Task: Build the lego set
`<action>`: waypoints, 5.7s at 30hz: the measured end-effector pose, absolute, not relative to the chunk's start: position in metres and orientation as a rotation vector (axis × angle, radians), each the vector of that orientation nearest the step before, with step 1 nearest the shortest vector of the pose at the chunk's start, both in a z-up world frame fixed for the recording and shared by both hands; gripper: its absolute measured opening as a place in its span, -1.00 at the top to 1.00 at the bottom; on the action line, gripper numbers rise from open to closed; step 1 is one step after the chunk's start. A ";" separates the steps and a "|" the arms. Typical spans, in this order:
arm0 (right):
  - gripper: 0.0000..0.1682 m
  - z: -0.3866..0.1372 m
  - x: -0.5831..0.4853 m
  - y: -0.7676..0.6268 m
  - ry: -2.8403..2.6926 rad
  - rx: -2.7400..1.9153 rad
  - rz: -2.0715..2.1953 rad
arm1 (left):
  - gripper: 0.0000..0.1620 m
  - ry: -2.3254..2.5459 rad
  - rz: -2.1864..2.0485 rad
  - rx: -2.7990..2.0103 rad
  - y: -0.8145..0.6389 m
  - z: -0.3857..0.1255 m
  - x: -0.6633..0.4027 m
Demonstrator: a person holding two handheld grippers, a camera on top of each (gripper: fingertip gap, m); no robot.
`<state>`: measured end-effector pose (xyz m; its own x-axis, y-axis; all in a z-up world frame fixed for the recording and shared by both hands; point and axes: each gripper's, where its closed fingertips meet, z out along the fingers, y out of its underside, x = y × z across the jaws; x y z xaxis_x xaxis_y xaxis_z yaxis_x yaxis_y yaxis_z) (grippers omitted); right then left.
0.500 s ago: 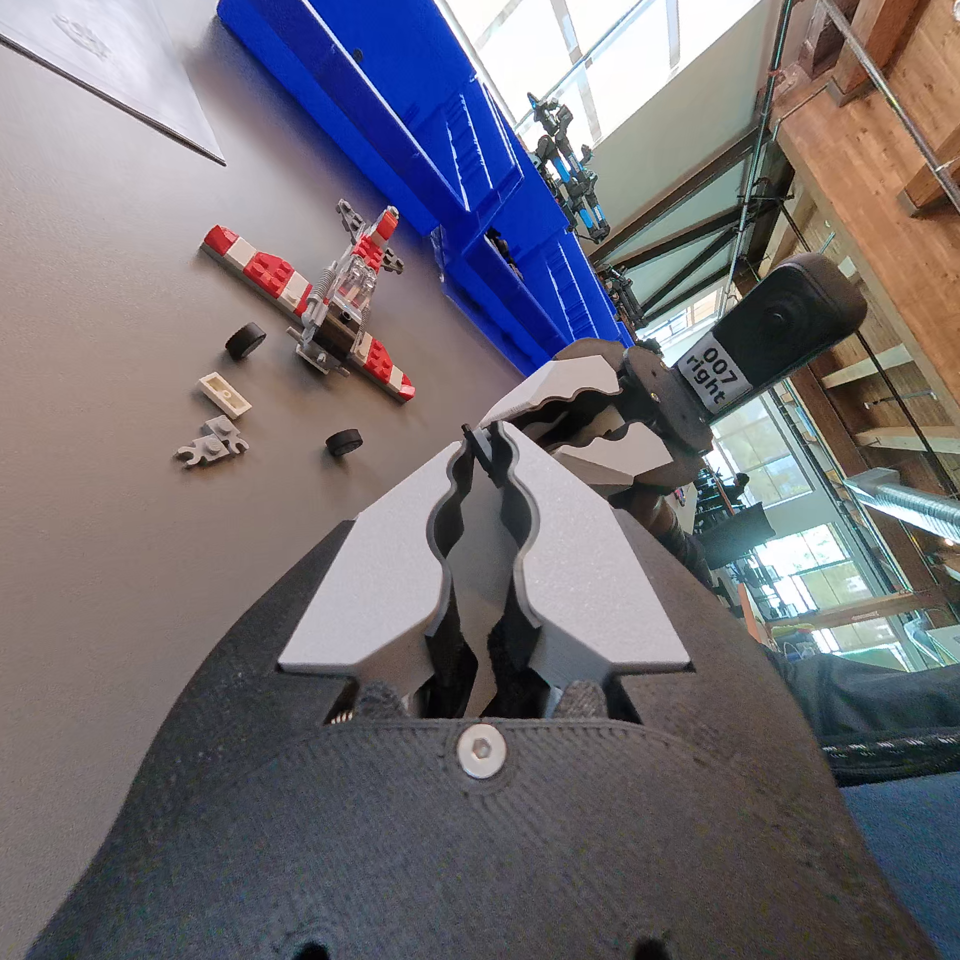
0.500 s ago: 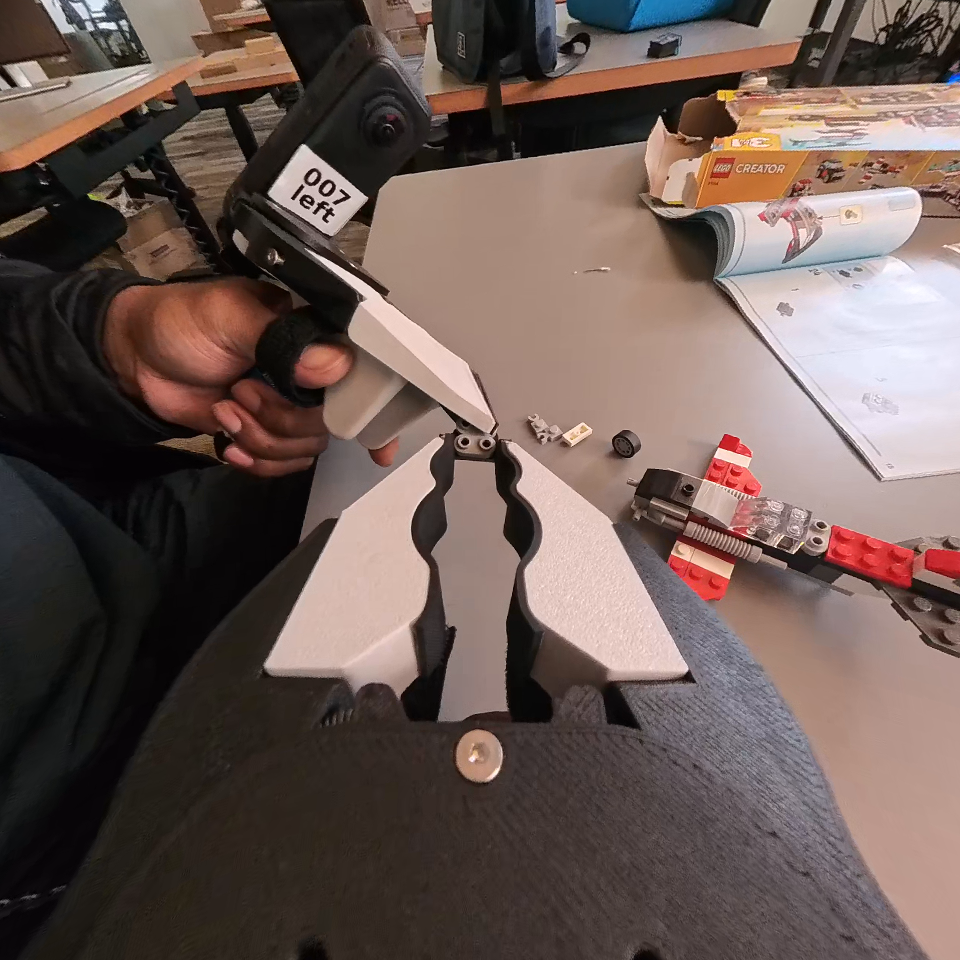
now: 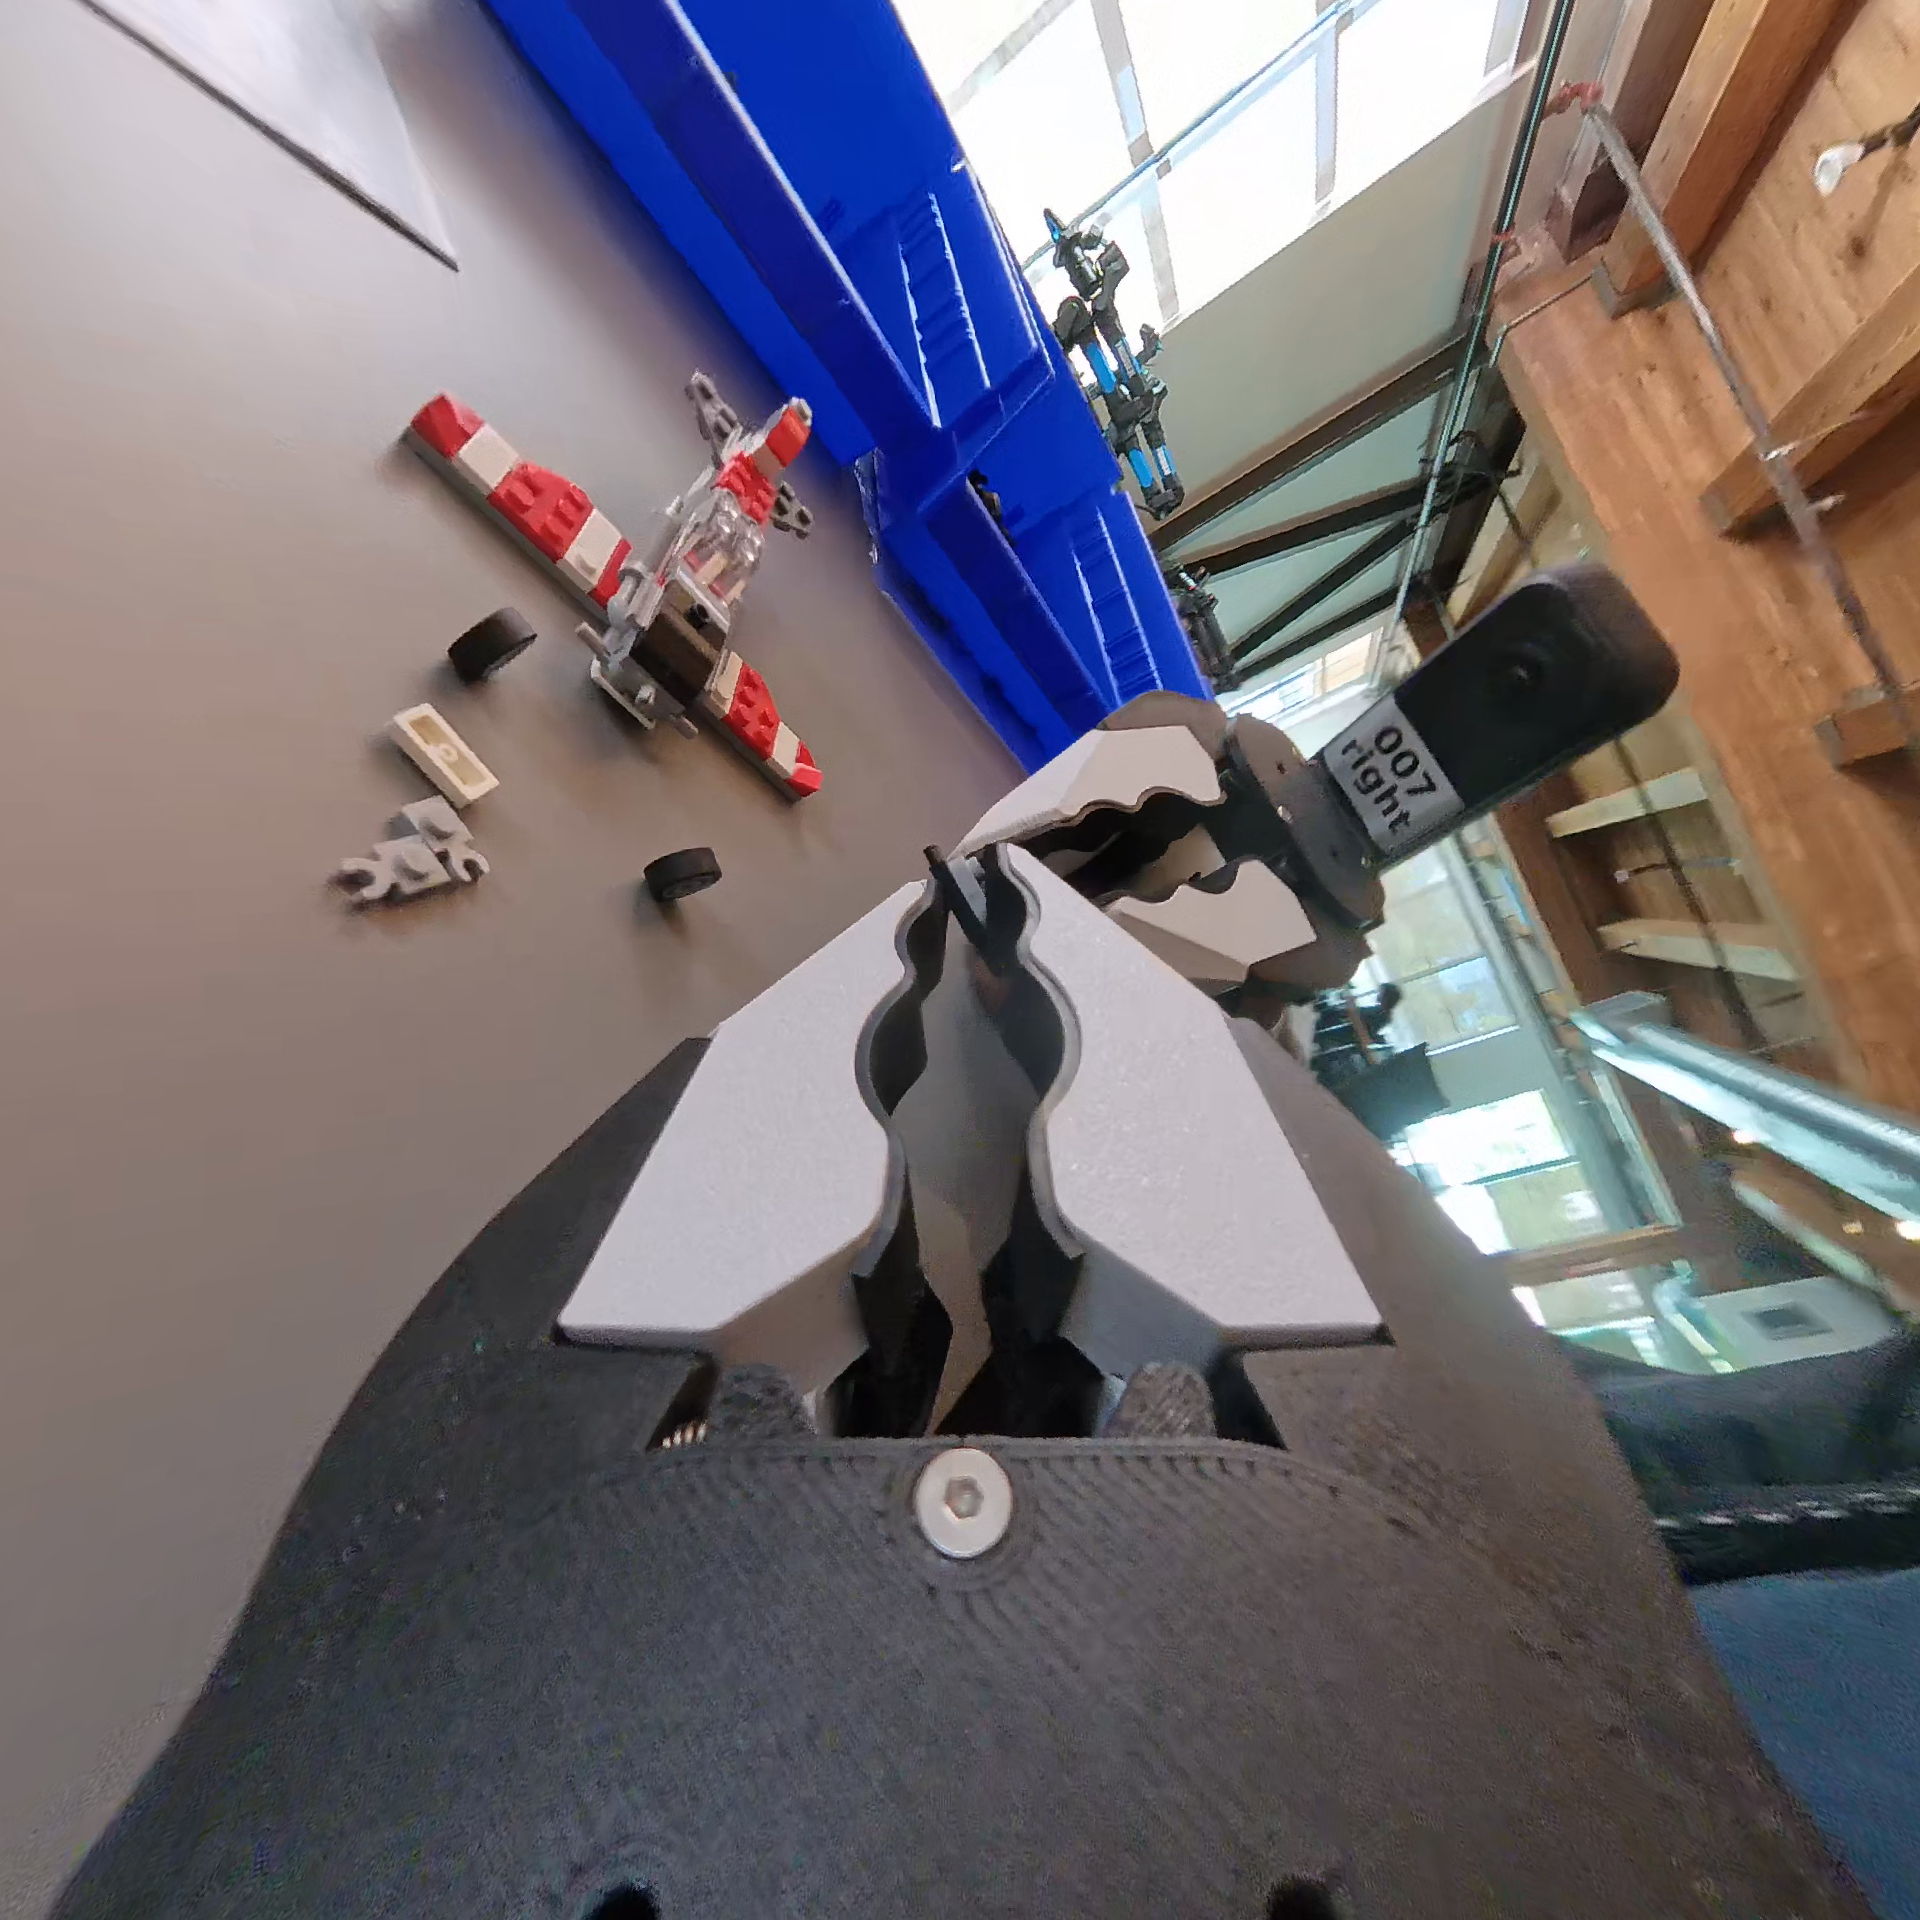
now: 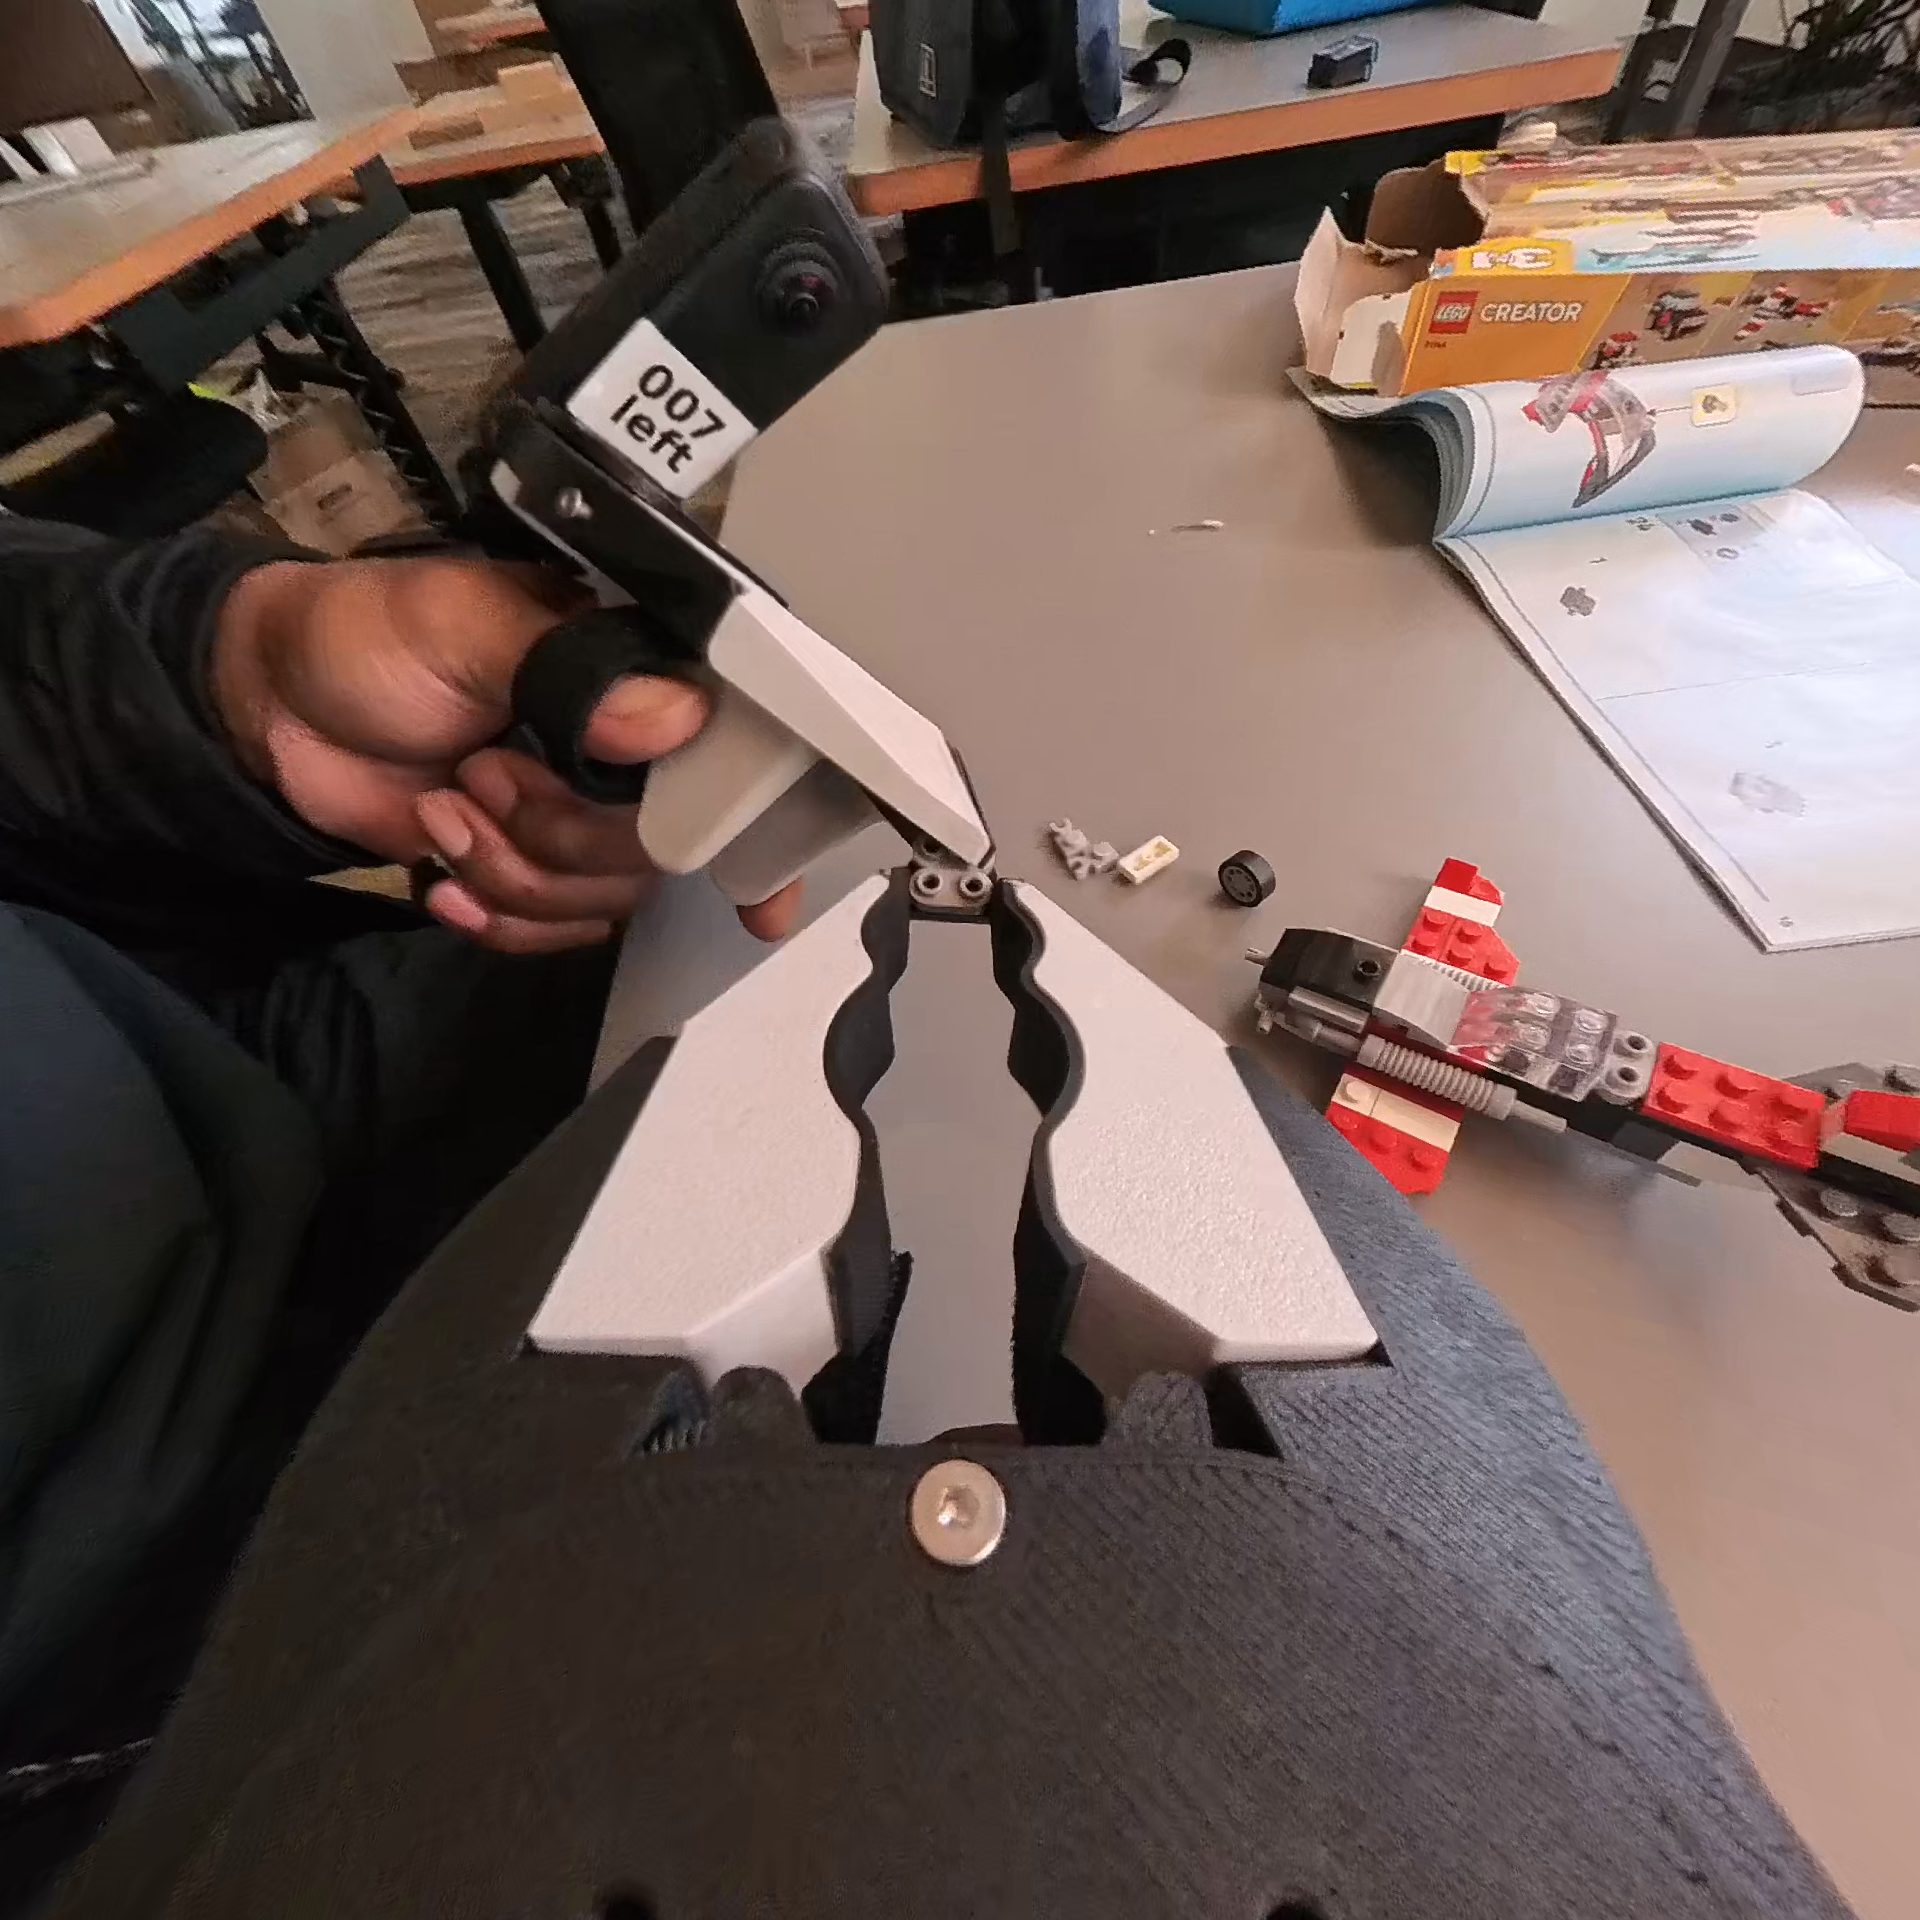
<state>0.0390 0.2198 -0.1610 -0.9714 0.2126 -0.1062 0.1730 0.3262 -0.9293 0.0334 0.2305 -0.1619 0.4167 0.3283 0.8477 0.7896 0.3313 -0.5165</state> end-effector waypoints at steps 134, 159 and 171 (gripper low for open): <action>0.93 -0.144 0.031 0.224 -2.225 -0.367 1.645 | 0.88 -1.168 -0.508 -1.093 0.217 -0.149 0.025; 0.79 -0.098 0.040 0.208 -1.863 -0.179 1.359 | 0.88 -0.948 -0.601 -0.804 0.214 -0.097 0.034; 0.81 -0.106 0.038 0.208 -1.937 -0.223 1.361 | 0.88 -0.964 -0.318 -1.022 0.216 -0.106 0.035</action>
<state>0.0381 0.2083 -0.1056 -0.7074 0.5271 0.4709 -0.2644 0.4205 -0.8679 0.0347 0.2156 -0.1056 0.5678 0.1939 0.8000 0.6322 0.5197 -0.5747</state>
